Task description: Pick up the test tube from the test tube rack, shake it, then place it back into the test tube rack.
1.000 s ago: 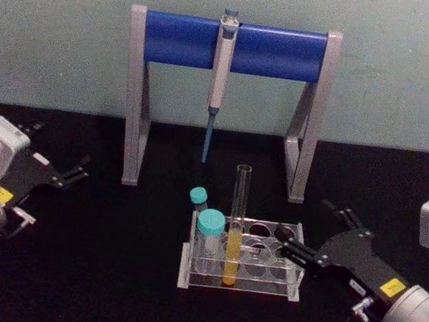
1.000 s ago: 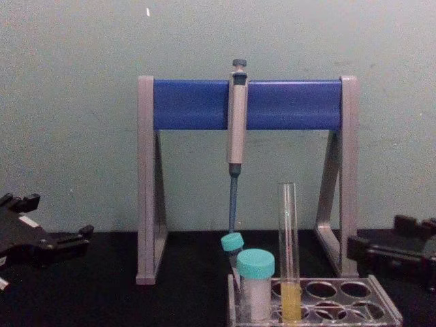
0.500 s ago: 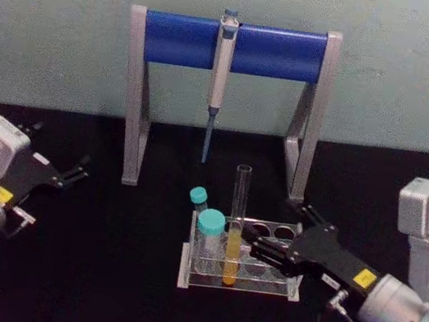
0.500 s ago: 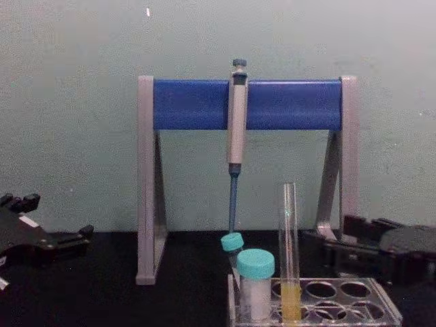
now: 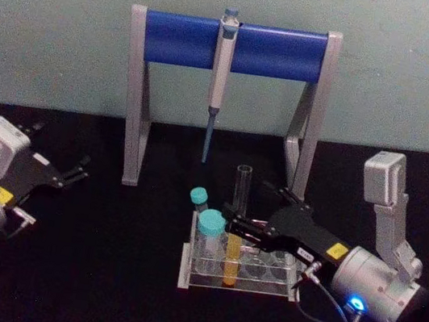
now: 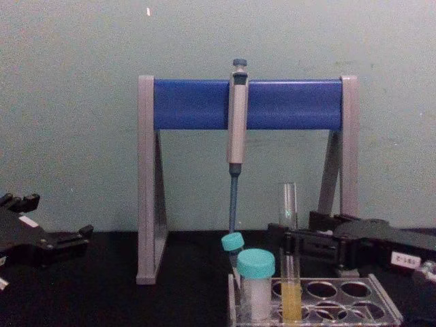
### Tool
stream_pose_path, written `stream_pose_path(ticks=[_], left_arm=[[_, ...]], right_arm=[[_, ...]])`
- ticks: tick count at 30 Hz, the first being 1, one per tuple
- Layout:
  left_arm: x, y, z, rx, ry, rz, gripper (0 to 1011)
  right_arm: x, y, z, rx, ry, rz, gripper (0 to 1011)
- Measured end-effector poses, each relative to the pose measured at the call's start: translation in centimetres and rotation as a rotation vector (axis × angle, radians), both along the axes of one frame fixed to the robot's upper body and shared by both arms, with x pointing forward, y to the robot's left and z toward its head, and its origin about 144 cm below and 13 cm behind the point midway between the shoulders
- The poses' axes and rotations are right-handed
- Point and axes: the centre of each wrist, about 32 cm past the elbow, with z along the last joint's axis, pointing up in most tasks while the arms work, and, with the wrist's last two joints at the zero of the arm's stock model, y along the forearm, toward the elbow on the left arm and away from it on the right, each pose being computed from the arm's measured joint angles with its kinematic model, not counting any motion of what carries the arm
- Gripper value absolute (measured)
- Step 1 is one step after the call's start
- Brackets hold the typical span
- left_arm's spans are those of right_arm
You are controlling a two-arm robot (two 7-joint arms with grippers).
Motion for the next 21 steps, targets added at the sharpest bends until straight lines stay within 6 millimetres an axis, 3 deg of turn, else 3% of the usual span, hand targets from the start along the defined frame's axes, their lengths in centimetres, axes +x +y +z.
stream_pose_path(ticks=[8,21], left_arm=[[0.00,0.00,0.00,0.000,0.000,0.000,1001],[0.00,0.00,0.00,0.000,0.000,0.000,1001]], right_arm=[[1.05,0.42,-0.16,-0.010,0.006,0.009,1000],[1.14,0.44,-0.18,-0.014,0.006,0.009,1000]])
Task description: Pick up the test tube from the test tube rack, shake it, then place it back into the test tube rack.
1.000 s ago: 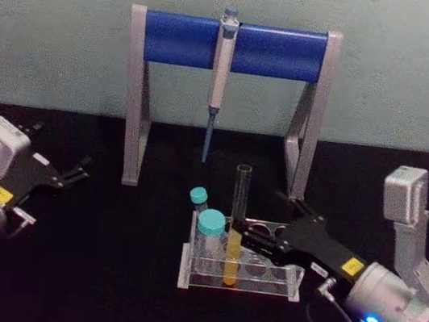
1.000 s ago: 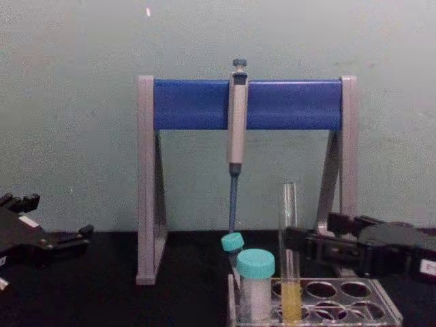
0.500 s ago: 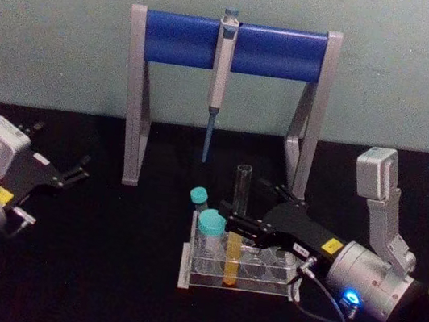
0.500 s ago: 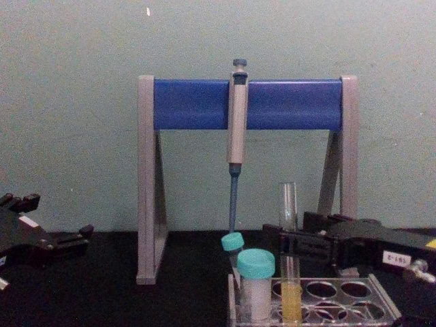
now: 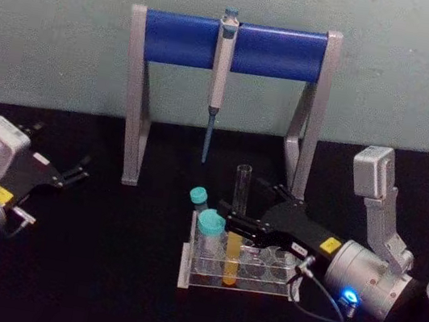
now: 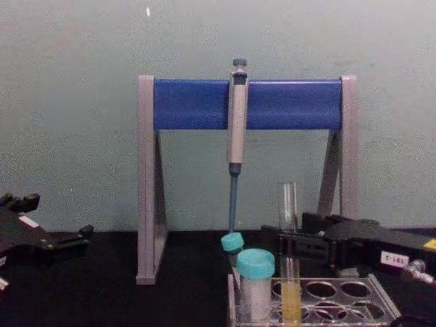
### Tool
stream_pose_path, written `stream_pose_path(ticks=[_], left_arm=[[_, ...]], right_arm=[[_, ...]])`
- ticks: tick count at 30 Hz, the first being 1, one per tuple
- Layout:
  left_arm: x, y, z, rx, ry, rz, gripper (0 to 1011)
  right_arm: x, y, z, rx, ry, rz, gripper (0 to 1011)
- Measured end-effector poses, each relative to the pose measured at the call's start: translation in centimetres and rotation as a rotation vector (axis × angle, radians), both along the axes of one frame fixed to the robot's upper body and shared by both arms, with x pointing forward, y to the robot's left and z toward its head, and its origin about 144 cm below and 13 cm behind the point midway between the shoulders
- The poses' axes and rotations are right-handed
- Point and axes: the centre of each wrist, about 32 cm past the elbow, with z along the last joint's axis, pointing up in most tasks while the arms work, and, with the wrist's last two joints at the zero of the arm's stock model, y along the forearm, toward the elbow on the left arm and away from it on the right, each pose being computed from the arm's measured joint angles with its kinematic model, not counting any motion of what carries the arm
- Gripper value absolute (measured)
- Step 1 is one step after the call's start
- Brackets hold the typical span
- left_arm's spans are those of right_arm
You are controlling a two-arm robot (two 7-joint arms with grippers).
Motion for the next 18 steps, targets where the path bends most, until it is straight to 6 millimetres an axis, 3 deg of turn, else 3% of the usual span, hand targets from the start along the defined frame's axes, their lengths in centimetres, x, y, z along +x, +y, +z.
stream_pose_path(ticks=[6,18], left_arm=[[0.00,0.00,0.00,0.000,0.000,0.000,1001],[0.00,0.00,0.00,0.000,0.000,0.000,1001]], right_arm=[[-0.03,-0.02,0.00,0.000,0.000,-0.001,995],[-0.06,-0.05,0.01,0.000,-0.001,-0.002,689]])
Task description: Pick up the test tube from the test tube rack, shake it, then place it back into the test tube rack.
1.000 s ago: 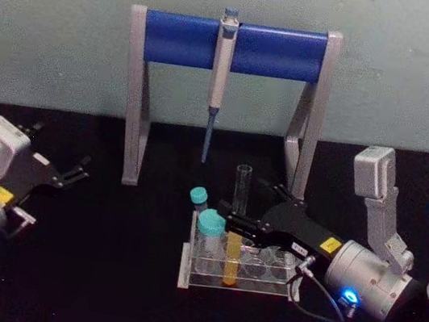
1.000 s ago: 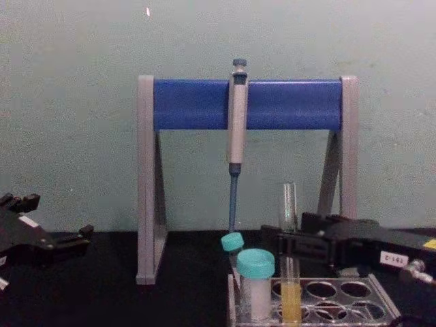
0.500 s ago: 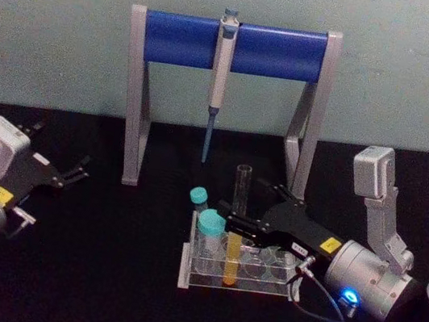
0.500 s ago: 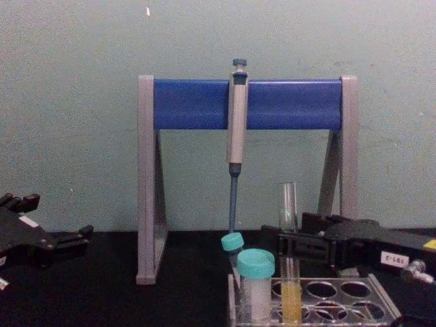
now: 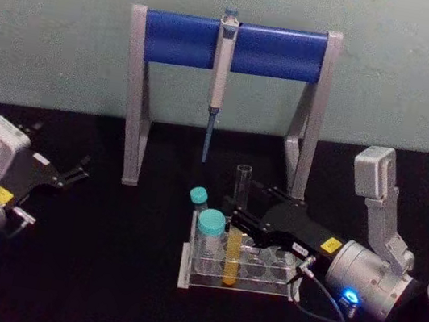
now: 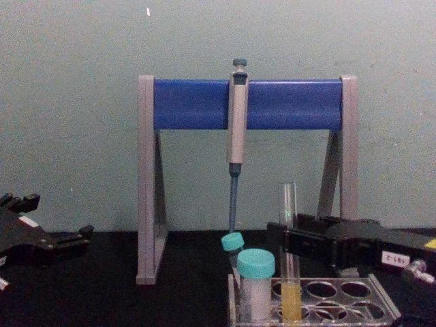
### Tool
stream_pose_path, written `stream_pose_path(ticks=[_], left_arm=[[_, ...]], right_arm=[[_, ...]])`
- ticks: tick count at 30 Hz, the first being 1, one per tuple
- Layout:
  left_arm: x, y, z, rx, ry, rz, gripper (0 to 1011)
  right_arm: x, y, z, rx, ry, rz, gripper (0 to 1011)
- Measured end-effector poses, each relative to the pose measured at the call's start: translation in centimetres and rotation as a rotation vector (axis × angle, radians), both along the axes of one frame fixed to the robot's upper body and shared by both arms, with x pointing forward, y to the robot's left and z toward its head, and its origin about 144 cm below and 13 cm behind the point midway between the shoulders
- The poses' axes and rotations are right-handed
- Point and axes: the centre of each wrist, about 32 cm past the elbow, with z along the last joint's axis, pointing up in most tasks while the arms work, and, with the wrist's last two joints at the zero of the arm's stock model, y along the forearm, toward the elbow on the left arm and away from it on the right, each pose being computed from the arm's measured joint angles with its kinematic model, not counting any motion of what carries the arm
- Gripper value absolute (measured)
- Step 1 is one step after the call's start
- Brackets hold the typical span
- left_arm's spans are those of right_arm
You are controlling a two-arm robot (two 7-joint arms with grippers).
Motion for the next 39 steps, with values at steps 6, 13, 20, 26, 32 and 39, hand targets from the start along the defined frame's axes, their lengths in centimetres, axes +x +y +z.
stream_pose_path(ticks=[6,13,20,26,32,39], left_arm=[[0.00,0.00,0.00,0.000,0.000,0.000,1001],[0.00,0.00,0.00,0.000,0.000,0.000,1001],[0.00,0.00,0.00,0.000,0.000,0.000,1001],[0.00,0.00,0.00,0.000,0.000,0.000,1001],[0.00,0.00,0.00,0.000,0.000,0.000,1001],[0.00,0.00,0.00,0.000,0.000,0.000,1001]], right_arm=[[-0.01,0.01,0.00,0.001,0.000,0.000,487],[-0.02,0.02,0.00,0.002,0.000,0.000,270],[-0.02,0.02,0.01,0.003,0.000,0.000,235],[-0.02,0.02,0.01,0.003,0.000,0.000,235],[-0.11,-0.03,-0.03,0.003,-0.013,0.002,235],[-0.54,0.02,0.07,-0.004,-0.056,0.017,235]])
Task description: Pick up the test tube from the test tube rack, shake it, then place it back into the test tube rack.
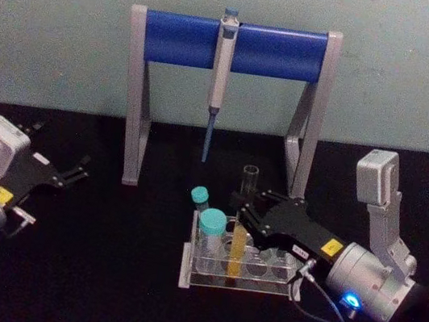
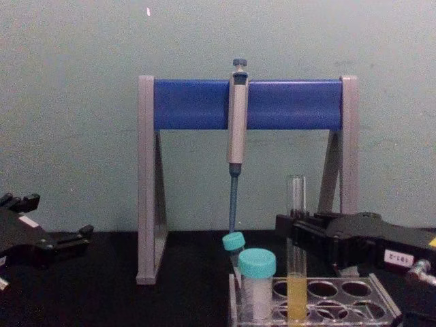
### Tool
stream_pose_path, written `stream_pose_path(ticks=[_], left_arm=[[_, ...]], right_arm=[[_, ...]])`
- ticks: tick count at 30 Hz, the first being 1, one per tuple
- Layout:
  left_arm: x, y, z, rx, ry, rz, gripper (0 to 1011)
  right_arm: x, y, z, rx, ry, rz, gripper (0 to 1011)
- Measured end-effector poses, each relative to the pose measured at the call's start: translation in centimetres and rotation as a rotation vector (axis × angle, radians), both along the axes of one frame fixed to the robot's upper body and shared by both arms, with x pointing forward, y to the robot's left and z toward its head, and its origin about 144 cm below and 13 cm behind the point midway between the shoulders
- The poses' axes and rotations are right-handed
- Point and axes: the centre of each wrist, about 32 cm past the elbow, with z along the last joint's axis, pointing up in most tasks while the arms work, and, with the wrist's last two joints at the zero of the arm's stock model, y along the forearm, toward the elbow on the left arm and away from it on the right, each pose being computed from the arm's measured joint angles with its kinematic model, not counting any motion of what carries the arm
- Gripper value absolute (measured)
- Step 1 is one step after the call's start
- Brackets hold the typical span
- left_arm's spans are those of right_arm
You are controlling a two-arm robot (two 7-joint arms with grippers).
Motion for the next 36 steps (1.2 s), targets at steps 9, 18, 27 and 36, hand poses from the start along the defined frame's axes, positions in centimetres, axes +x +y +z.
stream_pose_path(ticks=[9,18,27,36], left_arm=[[0.0,0.0,0.0,0.000,0.000,0.000,1001],[0.0,0.0,0.0,0.000,0.000,0.000,1001],[0.0,0.0,0.0,0.000,0.000,0.000,1001],[0.0,0.0,0.0,0.000,0.000,0.000,1001]], right_arm=[[-1.1,0.0,0.0,0.000,-0.057,0.027,234],[-2.0,-0.3,2.3,-0.001,-0.144,0.036,234],[-1.6,-0.6,4.0,0.006,-0.191,0.007,234],[-0.1,-0.8,4.0,0.027,-0.222,-0.059,234]])
